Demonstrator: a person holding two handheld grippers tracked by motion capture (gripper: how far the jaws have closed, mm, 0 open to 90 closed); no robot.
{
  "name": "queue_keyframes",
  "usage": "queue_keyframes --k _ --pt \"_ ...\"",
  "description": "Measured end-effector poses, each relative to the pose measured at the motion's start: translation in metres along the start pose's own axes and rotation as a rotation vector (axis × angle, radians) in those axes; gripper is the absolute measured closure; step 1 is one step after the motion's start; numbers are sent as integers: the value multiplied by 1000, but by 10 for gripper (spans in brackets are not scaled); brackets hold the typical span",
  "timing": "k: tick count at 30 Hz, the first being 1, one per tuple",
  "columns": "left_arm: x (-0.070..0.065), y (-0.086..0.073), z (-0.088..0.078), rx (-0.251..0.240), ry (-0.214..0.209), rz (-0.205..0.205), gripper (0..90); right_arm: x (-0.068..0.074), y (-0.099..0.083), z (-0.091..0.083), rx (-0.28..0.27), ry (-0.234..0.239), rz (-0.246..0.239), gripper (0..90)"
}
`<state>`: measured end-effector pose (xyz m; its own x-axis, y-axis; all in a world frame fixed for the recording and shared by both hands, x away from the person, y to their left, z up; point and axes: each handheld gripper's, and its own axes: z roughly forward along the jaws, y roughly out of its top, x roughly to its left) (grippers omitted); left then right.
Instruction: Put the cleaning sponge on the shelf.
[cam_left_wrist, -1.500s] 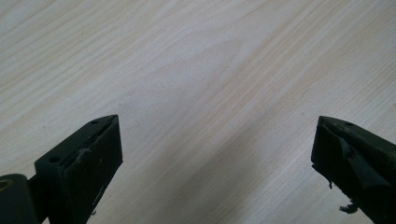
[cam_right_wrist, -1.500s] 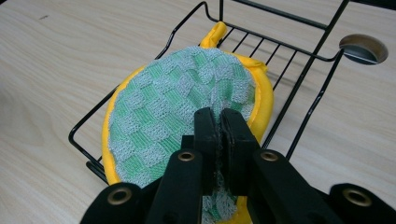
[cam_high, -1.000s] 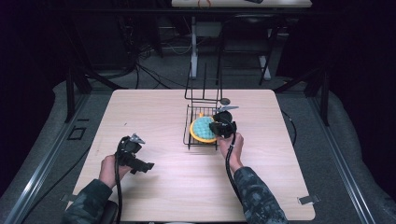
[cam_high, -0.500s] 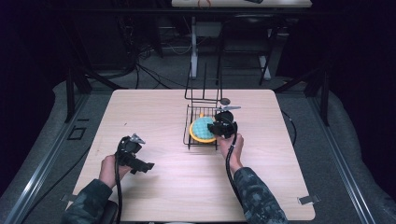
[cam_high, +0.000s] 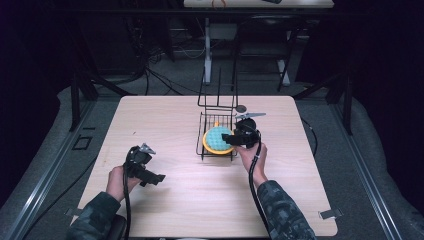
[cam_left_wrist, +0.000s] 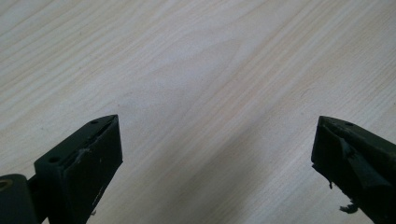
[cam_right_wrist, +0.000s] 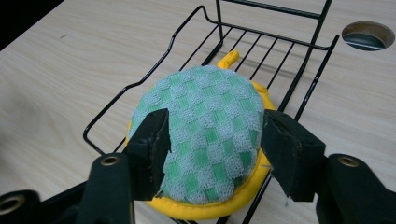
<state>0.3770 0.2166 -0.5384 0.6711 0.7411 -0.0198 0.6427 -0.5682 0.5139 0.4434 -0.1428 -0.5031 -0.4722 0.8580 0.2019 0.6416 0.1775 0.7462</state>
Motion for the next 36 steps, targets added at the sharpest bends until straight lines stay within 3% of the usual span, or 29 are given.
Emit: queue_keyframes --k 11,16,23,28,36 --pt "-1 0 0 -3 1 -1 20 3 -4 -21 29 23 -60 234" --pt "-1 0 0 -3 3 -1 20 -3 -11 -39 38 22 -78 149" --pt "-1 0 0 -1 -1 1 19 -11 -21 -71 56 9 -90 83" --pt "-1 0 0 -2 -2 1 19 -17 -30 -99 38 -6 -91 56" --pt "-1 1 1 0 -7 4 17 -25 -59 -134 49 -41 -92 34"
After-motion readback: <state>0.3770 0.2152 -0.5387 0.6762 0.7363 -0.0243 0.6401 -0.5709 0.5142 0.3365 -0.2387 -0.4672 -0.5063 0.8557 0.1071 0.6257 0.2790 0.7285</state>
